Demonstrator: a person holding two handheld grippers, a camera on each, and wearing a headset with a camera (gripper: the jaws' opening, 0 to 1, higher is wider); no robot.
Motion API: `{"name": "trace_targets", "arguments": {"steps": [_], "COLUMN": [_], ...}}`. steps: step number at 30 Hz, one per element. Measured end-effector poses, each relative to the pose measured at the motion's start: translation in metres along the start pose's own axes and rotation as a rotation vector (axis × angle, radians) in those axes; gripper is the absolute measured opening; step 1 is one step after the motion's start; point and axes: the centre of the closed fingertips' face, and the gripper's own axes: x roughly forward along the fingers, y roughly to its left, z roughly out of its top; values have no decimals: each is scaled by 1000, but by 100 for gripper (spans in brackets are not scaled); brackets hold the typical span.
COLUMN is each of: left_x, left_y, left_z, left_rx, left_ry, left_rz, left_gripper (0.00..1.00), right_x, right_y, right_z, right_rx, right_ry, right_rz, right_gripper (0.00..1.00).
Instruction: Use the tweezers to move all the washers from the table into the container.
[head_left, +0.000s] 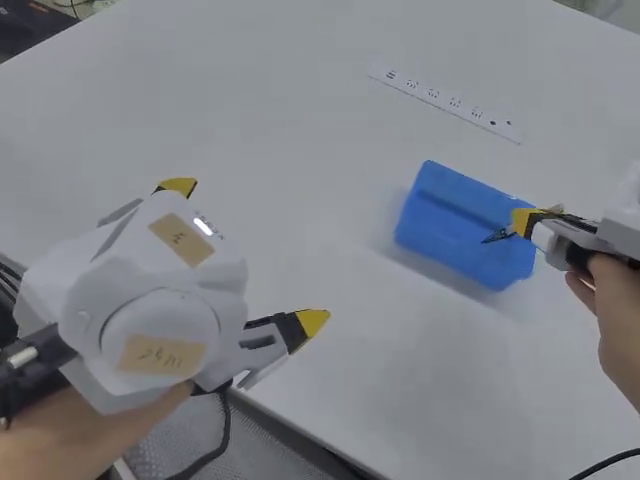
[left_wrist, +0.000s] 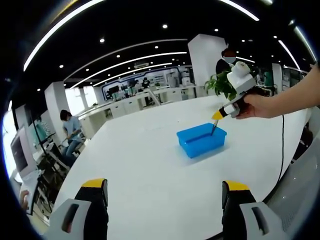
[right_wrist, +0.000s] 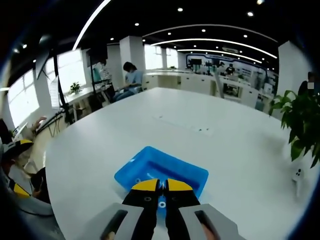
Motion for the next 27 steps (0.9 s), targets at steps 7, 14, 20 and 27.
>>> {"name": "trace_targets", "arguments": {"steps": [7,14,20,27], "left_x": [-4,-10,-13,-15], "left_y": [0,0,-1,-3], "left_z": [2,4,2,1], "left_rx": [7,6,7,14], "left_ry": [-11,-25,-26,-27], "left_rz": [4,7,8,5], "left_gripper": [96,96,95,95], "right_x": [-31,-48,-52,-52], "right_y": [18,38,46,52], "right_z": [11,-7,-47,-88], "right_rx": [-36,-233,-317,-464], "right_ry": [-36,50,182,323], "right_rz": [61,120,191,237], "right_gripper": [0,0,0,0]}}
